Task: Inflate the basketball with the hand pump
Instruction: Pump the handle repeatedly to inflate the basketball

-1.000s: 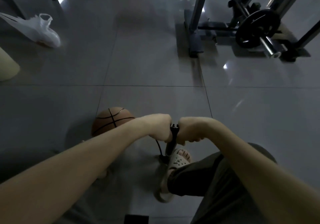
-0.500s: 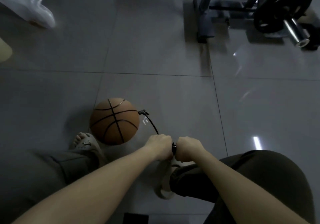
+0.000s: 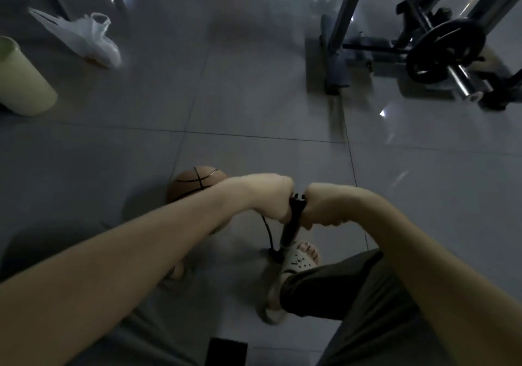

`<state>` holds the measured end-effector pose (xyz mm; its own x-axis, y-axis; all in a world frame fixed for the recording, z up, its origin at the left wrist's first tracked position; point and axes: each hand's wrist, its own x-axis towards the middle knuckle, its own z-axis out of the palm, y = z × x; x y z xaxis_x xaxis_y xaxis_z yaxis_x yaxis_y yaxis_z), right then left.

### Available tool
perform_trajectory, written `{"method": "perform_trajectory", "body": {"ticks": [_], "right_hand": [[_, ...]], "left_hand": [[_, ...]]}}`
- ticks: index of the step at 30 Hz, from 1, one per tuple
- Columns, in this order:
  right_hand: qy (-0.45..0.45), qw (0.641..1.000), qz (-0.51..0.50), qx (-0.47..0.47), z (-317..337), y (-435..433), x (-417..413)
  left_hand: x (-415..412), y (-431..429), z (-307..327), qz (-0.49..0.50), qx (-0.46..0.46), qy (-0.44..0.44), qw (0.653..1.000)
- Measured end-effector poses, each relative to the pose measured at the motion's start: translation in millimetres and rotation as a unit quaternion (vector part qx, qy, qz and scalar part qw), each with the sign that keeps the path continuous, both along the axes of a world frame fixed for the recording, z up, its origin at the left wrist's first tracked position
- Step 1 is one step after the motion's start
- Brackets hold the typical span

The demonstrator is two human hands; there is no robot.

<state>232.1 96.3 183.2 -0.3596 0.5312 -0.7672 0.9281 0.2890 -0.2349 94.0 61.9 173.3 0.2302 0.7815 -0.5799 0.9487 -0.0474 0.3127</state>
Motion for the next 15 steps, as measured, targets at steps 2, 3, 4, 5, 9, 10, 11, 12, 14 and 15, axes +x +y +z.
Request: {"method": "perform_trajectory", "body": {"ticks": [2, 3, 4, 5, 9, 10, 11, 12, 14, 15], "right_hand": [[-0.004, 1.0, 0.003, 0.003, -0.2, -1.7, 1.7], [-0.018, 1.0, 0.012, 0.002, -9.1, -5.7, 1.0], [-0.034, 0.999, 0.024, 0.005, -21.4, -10.4, -0.3], [-0.05, 0.998, 0.034, 0.012, -36.5, -15.3, -1.4], [-0.068, 0.996, 0.038, 0.042, -91.6, -17.6, 0.6], [-0.072, 0.996, 0.03, 0.041, -103.3, -17.0, 2.2], [-0.071, 0.996, 0.018, 0.042, -114.6, -17.2, 3.7], [-0.066, 0.997, 0.005, 0.039, -125.9, -17.6, 5.4], [-0.058, 0.998, -0.014, 0.027, -145.6, -20.3, 7.7], [-0.056, 0.998, -0.019, 0.022, -153.4, -21.3, 8.4]], "left_hand": [[5.3, -2.0, -0.5, 0.008, 0.014, 0.006, 1.0], [9.1, -5.3, -9.7, 0.009, 0.017, 0.017, 1.0], [12.3, -8.7, -23.0, 0.008, 0.018, 0.023, 1.0], [14.9, -12.7, -38.7, 0.006, 0.014, 0.025, 1.0], [16.1, -17.1, -90.7, 0.003, 0.013, 0.01, 1.0], [16.7, -16.5, -101.0, 0.005, 0.009, 0.004, 1.0], [17.3, -15.6, -111.0, 0.005, 0.007, 0.001, 1.0], [17.9, -14.3, -120.8, 0.004, 0.004, 0.001, 1.0], [19.0, -12.6, -140.5, 0.0, -0.006, 0.001, 1.0], [19.4, -11.6, -149.4, -0.002, -0.011, 0.001, 1.0]]}}
